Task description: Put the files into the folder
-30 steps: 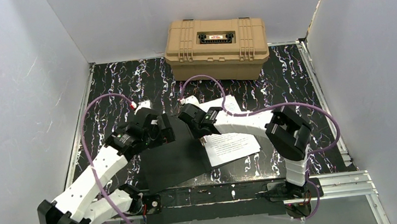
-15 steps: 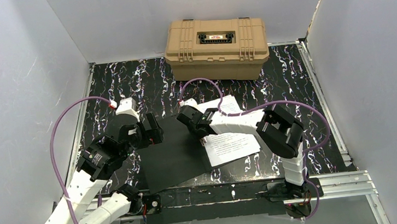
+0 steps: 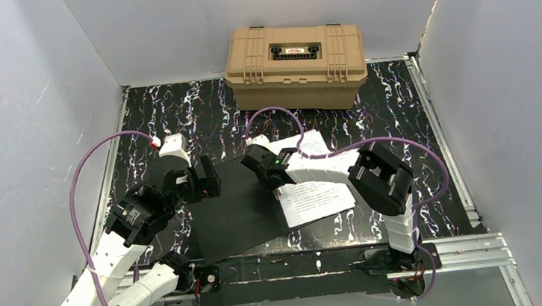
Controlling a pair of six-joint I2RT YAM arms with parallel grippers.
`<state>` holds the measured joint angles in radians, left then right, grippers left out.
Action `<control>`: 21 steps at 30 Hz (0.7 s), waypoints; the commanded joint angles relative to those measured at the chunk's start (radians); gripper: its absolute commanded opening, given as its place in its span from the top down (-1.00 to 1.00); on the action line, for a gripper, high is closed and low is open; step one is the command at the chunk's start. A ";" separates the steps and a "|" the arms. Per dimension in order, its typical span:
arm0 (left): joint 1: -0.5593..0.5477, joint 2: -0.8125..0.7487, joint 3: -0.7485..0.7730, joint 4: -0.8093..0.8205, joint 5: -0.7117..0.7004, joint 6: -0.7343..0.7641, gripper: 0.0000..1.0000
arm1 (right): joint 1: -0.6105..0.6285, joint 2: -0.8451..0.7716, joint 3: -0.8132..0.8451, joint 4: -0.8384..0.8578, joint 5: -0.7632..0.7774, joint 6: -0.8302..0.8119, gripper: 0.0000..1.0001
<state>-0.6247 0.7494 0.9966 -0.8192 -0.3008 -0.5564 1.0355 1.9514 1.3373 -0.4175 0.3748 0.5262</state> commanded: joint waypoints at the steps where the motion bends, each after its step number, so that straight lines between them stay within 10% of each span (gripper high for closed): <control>1: 0.002 -0.001 -0.004 -0.012 -0.026 0.007 -0.97 | -0.003 0.029 0.001 -0.012 0.030 0.021 0.69; 6: 0.002 0.004 -0.009 -0.013 -0.018 -0.004 -0.96 | -0.002 0.031 -0.003 -0.021 0.038 0.024 0.97; 21: 0.002 0.050 -0.058 -0.024 -0.035 -0.094 -0.96 | -0.006 -0.130 -0.044 0.026 0.050 0.031 0.97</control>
<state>-0.6247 0.7834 0.9600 -0.8219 -0.3016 -0.6067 1.0351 1.9232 1.3075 -0.4114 0.3908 0.5507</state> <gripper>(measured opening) 0.981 0.140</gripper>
